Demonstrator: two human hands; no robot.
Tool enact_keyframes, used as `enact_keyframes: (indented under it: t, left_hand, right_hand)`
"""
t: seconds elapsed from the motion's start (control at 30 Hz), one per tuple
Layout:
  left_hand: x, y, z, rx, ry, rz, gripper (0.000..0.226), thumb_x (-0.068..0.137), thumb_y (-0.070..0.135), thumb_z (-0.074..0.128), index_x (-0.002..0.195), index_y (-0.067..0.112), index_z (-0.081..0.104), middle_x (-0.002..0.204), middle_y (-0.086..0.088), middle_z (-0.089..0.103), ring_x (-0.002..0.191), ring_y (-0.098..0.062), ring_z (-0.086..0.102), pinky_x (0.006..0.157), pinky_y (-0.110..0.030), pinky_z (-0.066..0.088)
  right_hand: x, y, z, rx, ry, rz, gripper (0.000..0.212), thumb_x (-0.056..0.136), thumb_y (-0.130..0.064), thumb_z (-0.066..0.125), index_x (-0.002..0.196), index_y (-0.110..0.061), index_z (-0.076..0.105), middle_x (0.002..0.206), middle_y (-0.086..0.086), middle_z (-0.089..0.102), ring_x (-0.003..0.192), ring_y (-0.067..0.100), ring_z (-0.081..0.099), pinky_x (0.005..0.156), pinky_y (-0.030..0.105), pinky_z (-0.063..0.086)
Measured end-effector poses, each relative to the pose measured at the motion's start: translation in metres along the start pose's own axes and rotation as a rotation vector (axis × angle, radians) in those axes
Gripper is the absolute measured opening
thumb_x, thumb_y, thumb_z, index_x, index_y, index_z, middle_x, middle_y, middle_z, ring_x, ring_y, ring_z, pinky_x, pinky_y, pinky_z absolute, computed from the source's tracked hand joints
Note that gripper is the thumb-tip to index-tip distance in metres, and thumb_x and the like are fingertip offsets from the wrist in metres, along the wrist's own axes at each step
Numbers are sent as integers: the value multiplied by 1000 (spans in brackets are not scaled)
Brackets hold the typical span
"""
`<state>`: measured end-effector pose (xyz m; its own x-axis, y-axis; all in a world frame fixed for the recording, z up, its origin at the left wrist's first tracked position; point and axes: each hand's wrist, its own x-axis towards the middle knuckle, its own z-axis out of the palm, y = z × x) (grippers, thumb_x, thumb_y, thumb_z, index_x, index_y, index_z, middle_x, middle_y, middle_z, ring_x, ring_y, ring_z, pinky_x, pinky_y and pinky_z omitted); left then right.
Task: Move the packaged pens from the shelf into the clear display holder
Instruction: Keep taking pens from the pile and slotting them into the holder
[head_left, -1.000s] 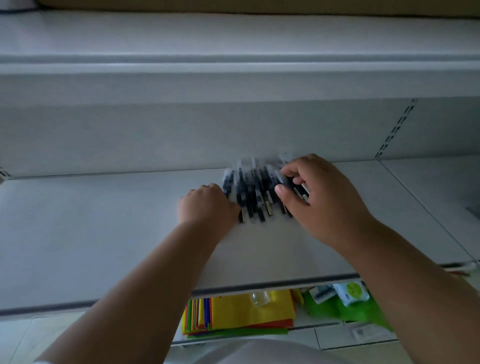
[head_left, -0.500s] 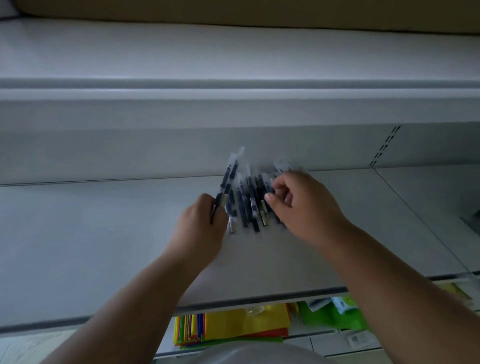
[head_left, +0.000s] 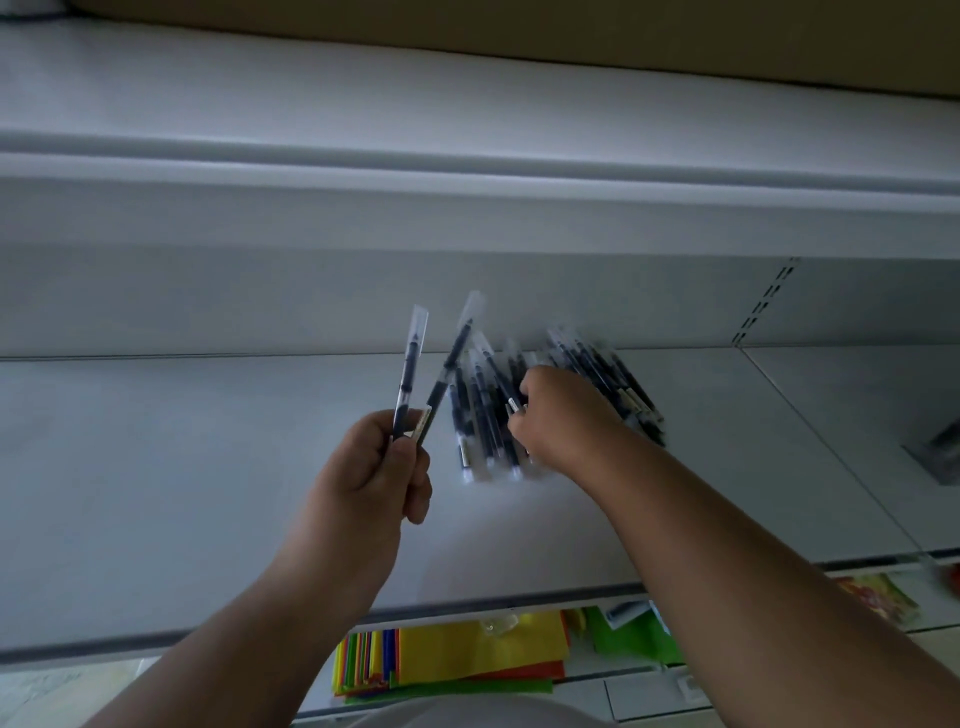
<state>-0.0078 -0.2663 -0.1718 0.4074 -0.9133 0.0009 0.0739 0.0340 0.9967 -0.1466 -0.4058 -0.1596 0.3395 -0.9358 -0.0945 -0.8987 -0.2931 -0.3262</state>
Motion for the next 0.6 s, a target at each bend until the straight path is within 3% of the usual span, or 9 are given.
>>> enact_keyframes:
  t: [0.03,0.1,0.17,0.23,0.3,0.47,0.6]
  left_hand:
    - [-1,0,0,-20,-2,-22,26,102,-3,33,104,6,57,59,3,45,49,-11,41,47,-18,34]
    - [-2,1,2,-72,-18,-69,29,102,-3,33,107,7,60,60,0,46,51,-13,43,52,-25,34]
    - [-2,0,7,-150,-48,-123,30,103,-2,34,106,7,63,62,-3,48,53,-16,44,57,-33,30]
    - [-3,0,15,-229,-91,-179,30,103,0,35,106,6,64,63,-4,51,54,-18,45,61,-36,28]
    - [-6,2,27,-312,-143,-240,29,102,1,35,108,2,63,65,-5,52,55,-17,47,60,-33,32]
    - [-15,4,66,-380,-257,-325,25,100,-2,33,93,0,57,67,-10,49,55,-20,45,55,-33,36]
    - [-28,4,110,-366,-401,-362,26,95,0,28,80,6,48,61,-9,41,50,-20,35,48,-31,31]
  right_hand:
    - [1,4,1,55,0,6,27,89,-14,56,112,-1,60,92,12,67,80,27,64,68,34,52]
    - [-3,13,1,247,6,27,27,88,-17,55,104,4,62,74,10,61,63,21,56,59,31,44]
    - [-13,19,-3,583,-9,91,19,91,-14,56,92,4,62,62,8,52,55,17,45,55,28,36]
    - [-28,24,-15,962,-54,179,8,94,-6,55,87,-3,59,60,4,51,49,14,44,49,24,33]
    - [-45,34,-27,1171,-83,207,9,93,0,53,86,-6,55,62,6,54,47,12,43,44,21,28]
    - [-85,75,-47,1182,91,158,20,87,8,48,88,-12,46,74,18,48,50,18,36,43,24,27]
    - [-127,113,-68,1082,289,154,19,87,3,52,90,-15,46,76,18,51,52,20,44,46,30,31]
